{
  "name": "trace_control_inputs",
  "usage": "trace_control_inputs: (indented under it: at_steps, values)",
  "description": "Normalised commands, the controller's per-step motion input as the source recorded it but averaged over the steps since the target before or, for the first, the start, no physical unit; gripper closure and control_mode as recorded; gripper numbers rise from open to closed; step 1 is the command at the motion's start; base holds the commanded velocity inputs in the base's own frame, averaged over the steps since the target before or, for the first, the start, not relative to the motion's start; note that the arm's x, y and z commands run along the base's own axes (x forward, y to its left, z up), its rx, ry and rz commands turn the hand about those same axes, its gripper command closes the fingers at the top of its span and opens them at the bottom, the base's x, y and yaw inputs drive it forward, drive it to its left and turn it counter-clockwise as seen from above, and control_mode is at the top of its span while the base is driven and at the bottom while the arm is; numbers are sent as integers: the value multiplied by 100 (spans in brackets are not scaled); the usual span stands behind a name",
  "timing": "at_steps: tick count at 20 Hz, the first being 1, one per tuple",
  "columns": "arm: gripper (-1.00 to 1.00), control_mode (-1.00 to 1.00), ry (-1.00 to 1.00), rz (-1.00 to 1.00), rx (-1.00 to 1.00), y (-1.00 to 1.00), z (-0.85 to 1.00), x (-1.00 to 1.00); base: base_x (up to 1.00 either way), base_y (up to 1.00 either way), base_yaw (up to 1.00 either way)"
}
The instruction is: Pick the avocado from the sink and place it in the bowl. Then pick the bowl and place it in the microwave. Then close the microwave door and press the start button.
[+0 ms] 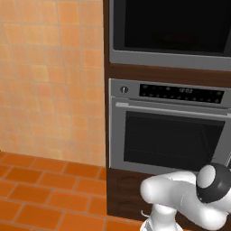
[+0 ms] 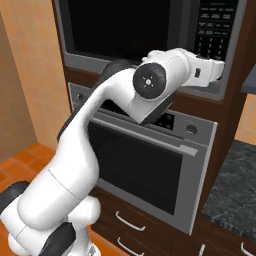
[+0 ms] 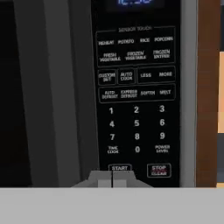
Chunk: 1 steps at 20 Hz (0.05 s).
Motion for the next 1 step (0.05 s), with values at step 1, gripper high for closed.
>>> trace_control_inputs:
  at_steps: [1]
  values:
    - [100, -100, 0, 0, -1, 0, 40, -70, 0, 0, 0]
